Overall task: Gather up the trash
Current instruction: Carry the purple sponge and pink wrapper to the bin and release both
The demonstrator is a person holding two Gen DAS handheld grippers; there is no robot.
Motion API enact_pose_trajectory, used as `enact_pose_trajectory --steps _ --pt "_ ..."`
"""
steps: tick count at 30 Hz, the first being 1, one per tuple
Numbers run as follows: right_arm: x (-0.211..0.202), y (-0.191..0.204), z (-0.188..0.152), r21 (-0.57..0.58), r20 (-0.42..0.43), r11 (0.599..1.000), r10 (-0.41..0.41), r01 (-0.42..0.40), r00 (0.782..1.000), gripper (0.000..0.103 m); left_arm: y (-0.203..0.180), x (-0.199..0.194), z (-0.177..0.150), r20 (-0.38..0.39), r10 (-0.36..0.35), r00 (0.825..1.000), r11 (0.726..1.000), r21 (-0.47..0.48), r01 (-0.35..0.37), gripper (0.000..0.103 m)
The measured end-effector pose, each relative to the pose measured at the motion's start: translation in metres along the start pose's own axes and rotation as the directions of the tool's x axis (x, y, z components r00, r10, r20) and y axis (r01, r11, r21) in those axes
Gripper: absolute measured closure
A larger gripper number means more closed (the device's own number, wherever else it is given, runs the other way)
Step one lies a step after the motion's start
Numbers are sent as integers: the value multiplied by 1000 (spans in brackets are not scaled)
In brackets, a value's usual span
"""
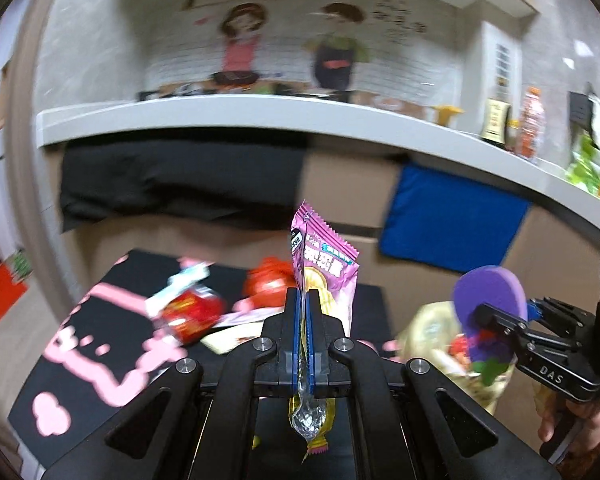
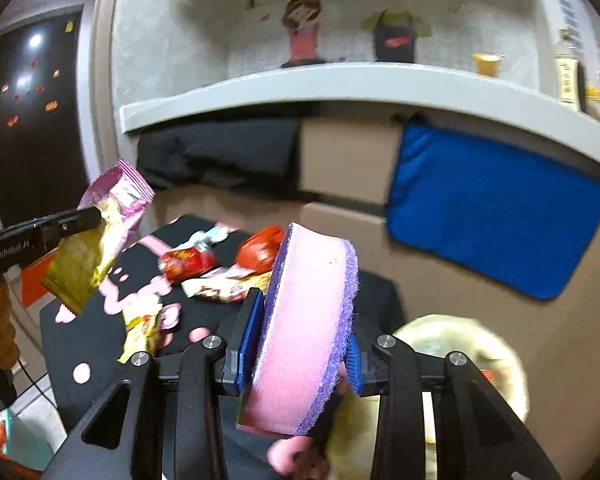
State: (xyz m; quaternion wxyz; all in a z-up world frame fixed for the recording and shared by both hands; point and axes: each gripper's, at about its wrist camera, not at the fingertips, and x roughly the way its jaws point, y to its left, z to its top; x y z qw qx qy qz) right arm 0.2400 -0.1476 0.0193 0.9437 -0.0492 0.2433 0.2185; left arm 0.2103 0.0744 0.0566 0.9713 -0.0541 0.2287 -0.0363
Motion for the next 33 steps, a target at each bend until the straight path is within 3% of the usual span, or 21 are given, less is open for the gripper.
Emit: enact_pose_trajectory --steps 9,13,21,26,33 --pt "-56 -73 -3 67 58 989 -139 135 989 70 -106 17 3 -3 -145 989 986 81 145 101" --pt "-64 -95 -12 103 54 982 -167 160 985 70 -132 32 1 -42 -177 983 980 85 180 101" --pt "-60 -127 -46 177 -12 970 -166 166 986 72 -130 44 -15 -95 -169 981 982 71 176 101" --pt "-50 -136 -62 211 -44 965 -152 158 987 72 -121 60 -25 -153 -183 971 982 22 189 101" --pt "-44 -144 -71 212 -57 956 -195 203 979 72 -129 73 -38 -200 -213 956 974 31 224 101"
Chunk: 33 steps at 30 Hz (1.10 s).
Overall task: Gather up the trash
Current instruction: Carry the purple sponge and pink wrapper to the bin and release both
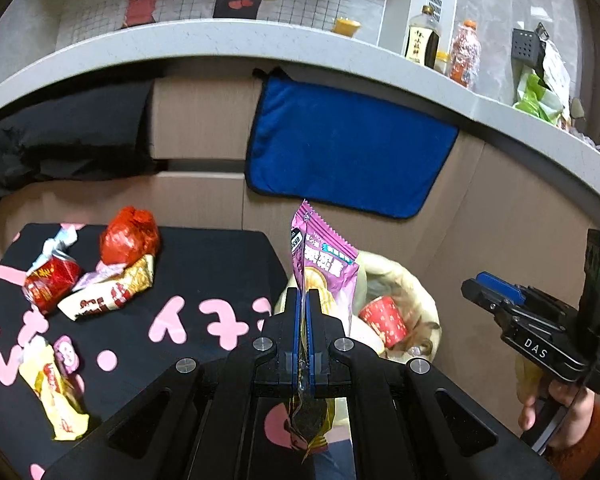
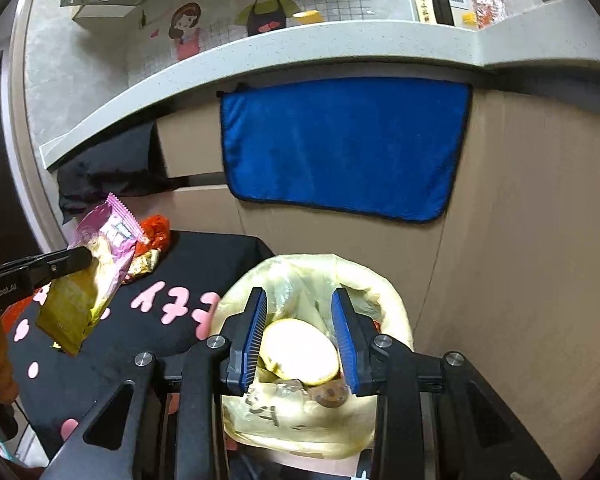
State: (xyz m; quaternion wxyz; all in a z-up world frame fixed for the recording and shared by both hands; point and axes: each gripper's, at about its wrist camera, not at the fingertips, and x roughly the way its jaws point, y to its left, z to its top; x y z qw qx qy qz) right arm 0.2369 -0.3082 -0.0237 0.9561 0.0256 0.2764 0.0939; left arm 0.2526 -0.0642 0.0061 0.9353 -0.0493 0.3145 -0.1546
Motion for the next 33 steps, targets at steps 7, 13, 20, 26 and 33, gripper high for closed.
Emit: enact_pose_trajectory --steps 7,13,20,26,33 --pt "-4 -18 -42 42 -41 999 -16 17 999 72 5 15 -11 -63 -29 998 999 -34 26 101" --pt "-9 -43 -92 127 -115 990 -38 53 993 71 2 25 -22 -97 -53 994 998 -45 48 101" --pt "-13 -52 -97 138 -110 987 -69 84 992 71 -16 50 -20 -120 -102 988 995 -37 98 101" --pt "-5 -51 -92 147 -106 986 -63 79 992 71 -46 87 2 -87 -241 967 970 -34 239 94" --pt "-7 -48 -82 147 -99 986 -71 85 993 70 -32 118 10 -136 -286 949 954 -138 267 60"
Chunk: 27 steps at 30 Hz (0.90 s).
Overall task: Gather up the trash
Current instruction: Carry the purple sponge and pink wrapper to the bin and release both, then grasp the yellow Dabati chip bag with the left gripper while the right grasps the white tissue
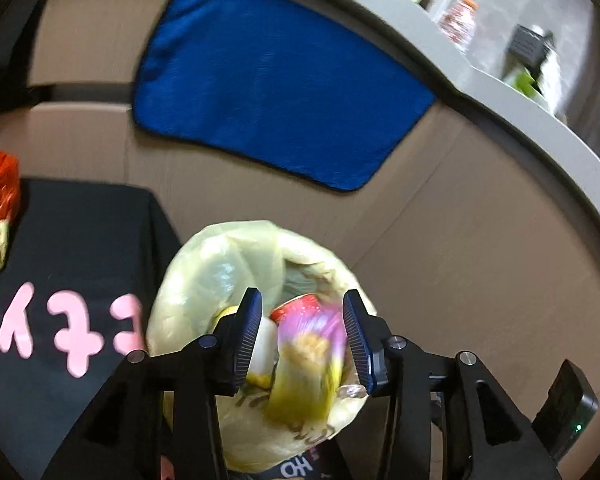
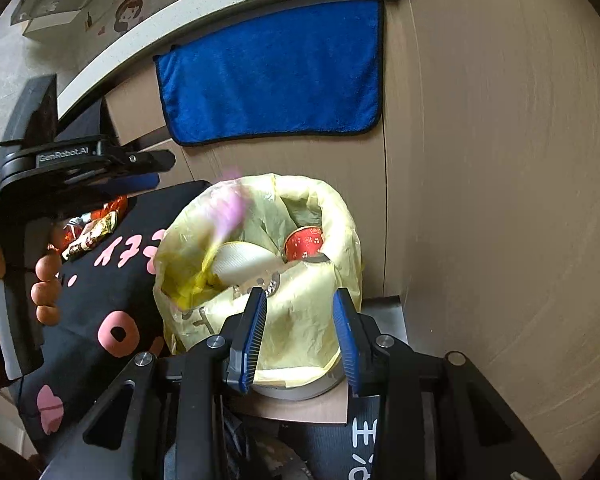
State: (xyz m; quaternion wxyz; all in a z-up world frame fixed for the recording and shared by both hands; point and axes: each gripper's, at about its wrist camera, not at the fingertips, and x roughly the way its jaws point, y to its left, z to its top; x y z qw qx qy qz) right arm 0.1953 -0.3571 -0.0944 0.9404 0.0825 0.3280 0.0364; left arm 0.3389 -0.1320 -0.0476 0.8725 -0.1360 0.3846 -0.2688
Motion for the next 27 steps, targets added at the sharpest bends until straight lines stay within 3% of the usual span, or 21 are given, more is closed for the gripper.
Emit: enact_pose_trajectory --steps 4,9,13,16,20,23,27 --pt "3 6 6 -7 -6 1000 10 -10 1000 69 19 -28 -11 35 101 994 995 7 -102 60" --pt "9 26 14 -28 -3 999 46 -46 999 67 57 -79 -32 89 248 965 969 -4 -249 60" --pt "16 53 18 -54 5 994 96 -95 995 61 109 -133 -52 147 373 916 927 -98 -362 60" --pt "22 75 20 -80 3 988 134 -134 991 58 156 -173 -68 169 465 869 876 -225 -426 60" --pt "37 107 21 -95 -27 975 202 -203 979 56 220 -205 -92 122 535 836 802 -385 -457 58" --pt "48 132 20 -121 -59 963 234 -240 970 56 260 -213 -109 71 552 831 745 -490 -453 55" --pt "57 166 17 -176 -92 946 260 -272 961 55 286 -202 -116 4 542 840 711 -536 -456 54"
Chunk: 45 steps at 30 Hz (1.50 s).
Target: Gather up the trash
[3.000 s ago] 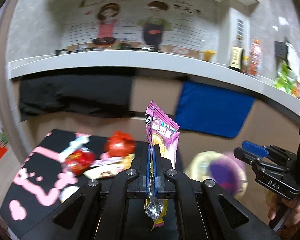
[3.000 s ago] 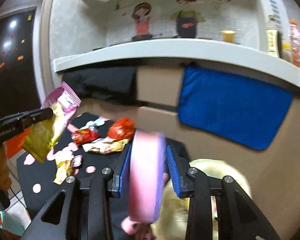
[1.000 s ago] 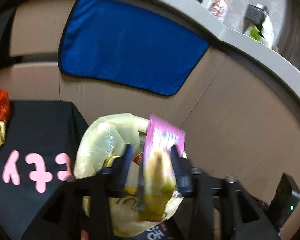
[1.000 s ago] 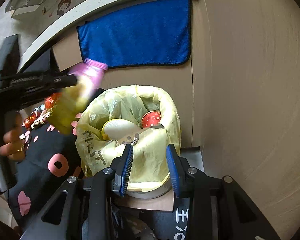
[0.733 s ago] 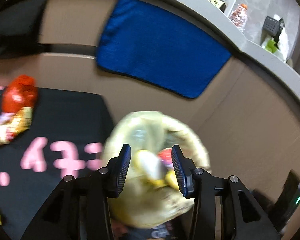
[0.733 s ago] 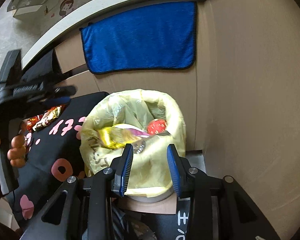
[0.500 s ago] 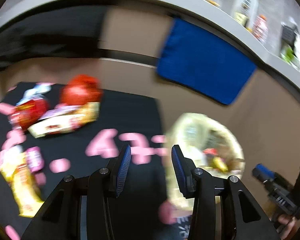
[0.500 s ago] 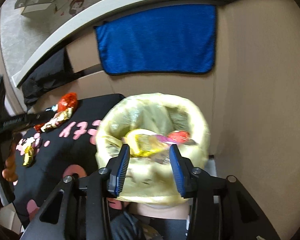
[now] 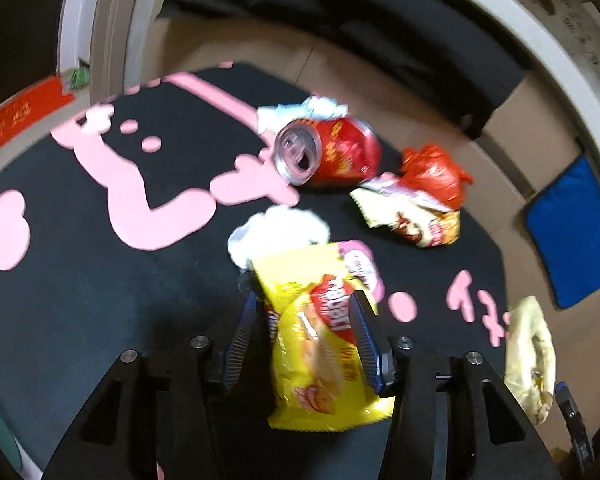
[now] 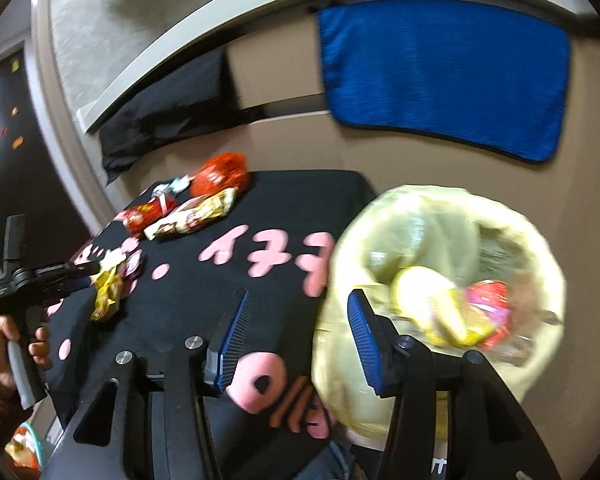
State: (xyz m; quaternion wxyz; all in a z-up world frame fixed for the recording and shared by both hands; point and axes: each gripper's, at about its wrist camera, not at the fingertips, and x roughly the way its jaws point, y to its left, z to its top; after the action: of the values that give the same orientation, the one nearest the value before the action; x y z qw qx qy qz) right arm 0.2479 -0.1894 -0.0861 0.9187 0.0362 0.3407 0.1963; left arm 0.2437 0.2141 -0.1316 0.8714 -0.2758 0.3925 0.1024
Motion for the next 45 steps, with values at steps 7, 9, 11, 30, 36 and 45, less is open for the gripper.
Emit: enact_pose_trajectory --steps 7,9,11,30,36,45 --pt "27 51 11 -115 -56 992 46 -52 997 51 -6 10 -4 -108 -131 985 991 23 134 90" --pt "39 68 16 -149 -76 985 74 -85 994 51 -6 -4 -5 -98 -135 986 988 61 141 93" --pt "49 85 20 -173 -96 977 110 -126 989 51 7 -26 -5 -71 -140 988 984 99 147 93" --pt "191 283 31 -390 -252 850 270 -353 929 45 120 -103 19 147 -2 989 1000 4 1 93" --pt "218 287 20 -410 -320 849 206 -332 925 74 118 -90 18 113 -13 993 1000 3 13 93" --pt "144 245 34 -395 -210 872 220 -289 953 76 69 -99 21 151 -59 987 993 112 42 93"
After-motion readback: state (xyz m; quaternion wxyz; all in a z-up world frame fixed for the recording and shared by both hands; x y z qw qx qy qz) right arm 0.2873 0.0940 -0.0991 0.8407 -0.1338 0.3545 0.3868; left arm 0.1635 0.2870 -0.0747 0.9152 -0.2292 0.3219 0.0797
